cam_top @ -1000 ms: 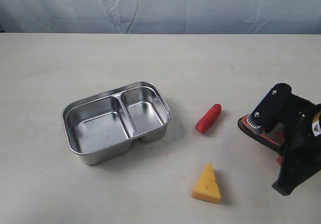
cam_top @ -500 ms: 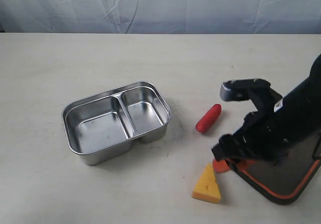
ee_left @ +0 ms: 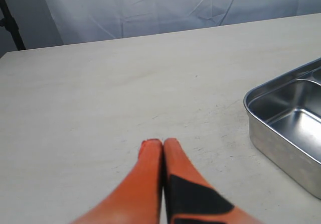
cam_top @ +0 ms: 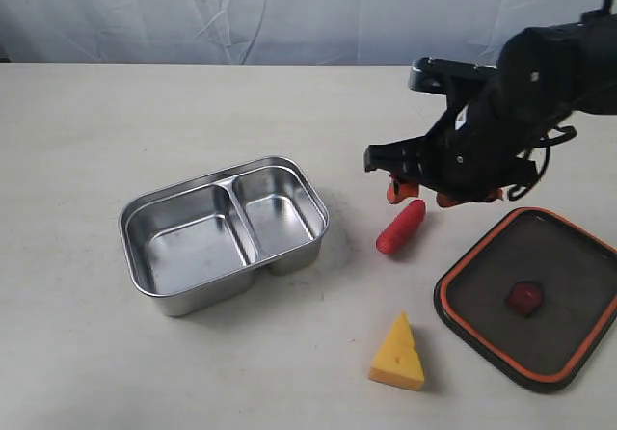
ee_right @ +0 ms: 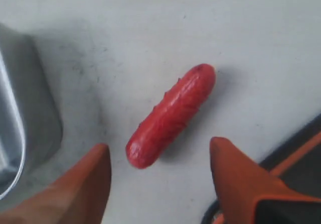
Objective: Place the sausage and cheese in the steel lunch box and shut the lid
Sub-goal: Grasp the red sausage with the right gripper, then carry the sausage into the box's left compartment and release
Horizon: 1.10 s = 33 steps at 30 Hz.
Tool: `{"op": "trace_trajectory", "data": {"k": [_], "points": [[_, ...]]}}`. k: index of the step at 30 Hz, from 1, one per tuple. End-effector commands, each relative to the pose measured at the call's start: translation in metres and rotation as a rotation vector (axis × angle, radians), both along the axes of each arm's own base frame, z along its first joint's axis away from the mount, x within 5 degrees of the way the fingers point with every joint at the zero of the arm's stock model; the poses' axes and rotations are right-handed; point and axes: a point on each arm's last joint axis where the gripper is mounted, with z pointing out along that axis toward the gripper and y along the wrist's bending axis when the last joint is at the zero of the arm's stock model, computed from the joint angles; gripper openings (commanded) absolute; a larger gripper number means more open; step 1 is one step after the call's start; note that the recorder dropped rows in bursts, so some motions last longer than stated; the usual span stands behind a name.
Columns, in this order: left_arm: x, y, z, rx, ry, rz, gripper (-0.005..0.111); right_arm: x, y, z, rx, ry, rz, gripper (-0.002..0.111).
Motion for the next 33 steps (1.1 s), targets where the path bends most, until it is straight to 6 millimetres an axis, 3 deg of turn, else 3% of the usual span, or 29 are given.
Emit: {"op": "trace_trajectory", "data": {"k": [1,7,14,17,21,25,28,33], "points": [[0.0,0.0,0.001,0.0,-0.014,0.0,0.0,0.029,0.015,-0.019,-0.021,0.051,-0.107,0.057],[0.0,0.0,0.0,0.001,-0.012,0.0,0.0,0.045,0.025,-0.046,-0.071,0.133,-0.145,0.057],[0.0,0.0,0.0,0.001,-0.012,0.0,0.0,0.048,0.022,-0.067,-0.169,0.195,-0.171,0.055],[0.0,0.0,0.0,0.001,-0.012,0.0,0.0,0.048,0.022,-0.068,-0.165,0.201,-0.176,0.035],[0.0,0.0,0.0,0.001,-0.012,0.0,0.0,0.046,0.021,-0.067,-0.177,0.214,-0.171,0.0],[0.0,0.0,0.0,0.001,-0.012,0.0,0.0,0.043,0.019,-0.067,-0.217,0.236,-0.109,0.0],[0.0,0.0,0.0,0.001,-0.012,0.0,0.0,0.042,0.018,-0.056,-0.214,0.219,-0.086,0.0],[0.0,0.0,0.001,0.0,-0.014,0.0,0.0,0.035,0.014,0.006,-0.135,0.07,-0.008,0.0]]}}
